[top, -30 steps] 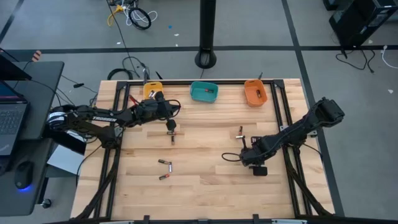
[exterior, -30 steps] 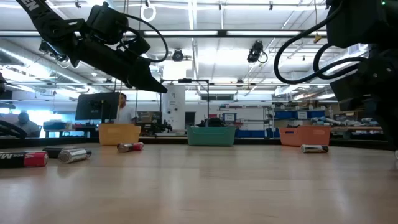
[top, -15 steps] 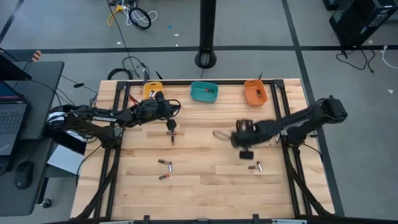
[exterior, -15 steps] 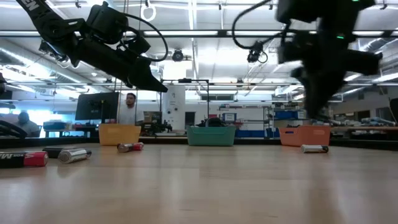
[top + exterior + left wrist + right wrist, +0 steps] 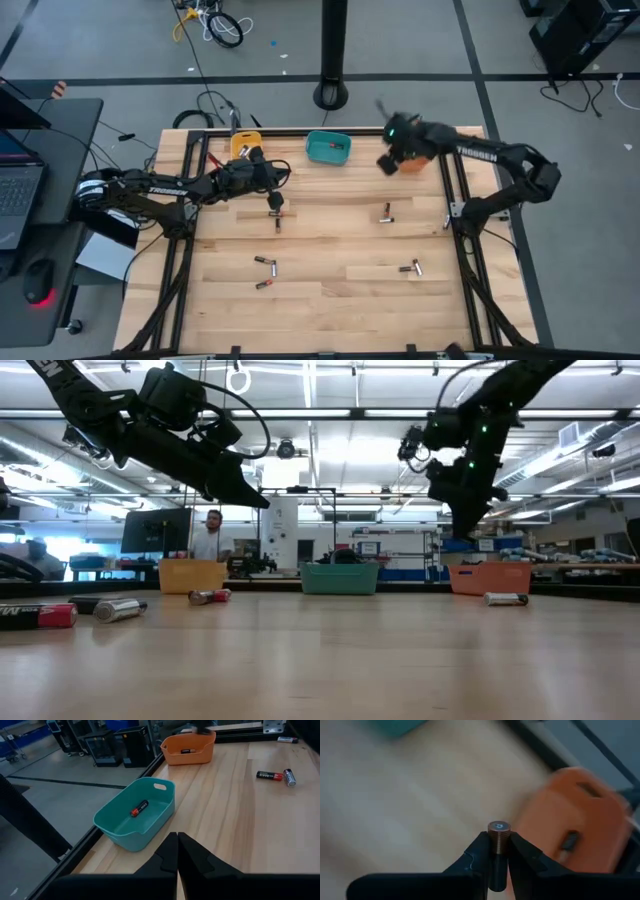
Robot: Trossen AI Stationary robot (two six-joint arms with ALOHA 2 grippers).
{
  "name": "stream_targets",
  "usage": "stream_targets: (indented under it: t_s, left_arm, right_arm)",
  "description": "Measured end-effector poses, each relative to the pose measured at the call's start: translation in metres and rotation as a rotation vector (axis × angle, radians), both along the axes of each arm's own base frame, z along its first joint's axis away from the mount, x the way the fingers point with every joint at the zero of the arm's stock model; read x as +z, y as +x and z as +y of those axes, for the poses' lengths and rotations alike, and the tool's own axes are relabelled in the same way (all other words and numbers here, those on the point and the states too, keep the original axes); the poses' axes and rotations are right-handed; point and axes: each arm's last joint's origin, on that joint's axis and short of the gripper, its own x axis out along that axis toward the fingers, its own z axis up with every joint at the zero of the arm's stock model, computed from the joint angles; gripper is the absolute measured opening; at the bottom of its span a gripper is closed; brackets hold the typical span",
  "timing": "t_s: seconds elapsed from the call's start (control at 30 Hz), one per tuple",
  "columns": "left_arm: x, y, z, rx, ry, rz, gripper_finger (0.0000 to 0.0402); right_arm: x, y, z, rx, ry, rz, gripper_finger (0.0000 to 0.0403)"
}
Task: Sort batteries
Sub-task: Put the brown battery into the orange bin
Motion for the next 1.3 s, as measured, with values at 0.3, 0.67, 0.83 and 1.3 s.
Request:
stream_targets:
  t_s: [0.3, 0.67, 0.83, 1.3]
  left_arm:
    - [0.000, 0.000, 0.000, -0.001, 0.002, 0.001, 0.0012]
    - [-0.001, 0.000, 0.000, -0.001, 0.000, 0.010, 0.0012]
    - [-0.001, 0.000, 0.000, -0.001, 0.000, 0.010, 0.0012]
    - [-0.001, 0.000, 0.000, -0.001, 0.000, 0.009, 0.0012]
  right_arm:
    - [-0.031, -0.028, -0.055, -0.198, 0.073, 0.032, 0.0057]
    - [-0.074, -0.030, -0.076, -0.233, 0.159, 0.119, 0.0069]
    - [-0.079, -0.033, -0.079, -0.239, 0.170, 0.133, 0.0093]
    - [-0.058, -0.032, -0.068, -0.149, 0.110, 0.176, 0.0089]
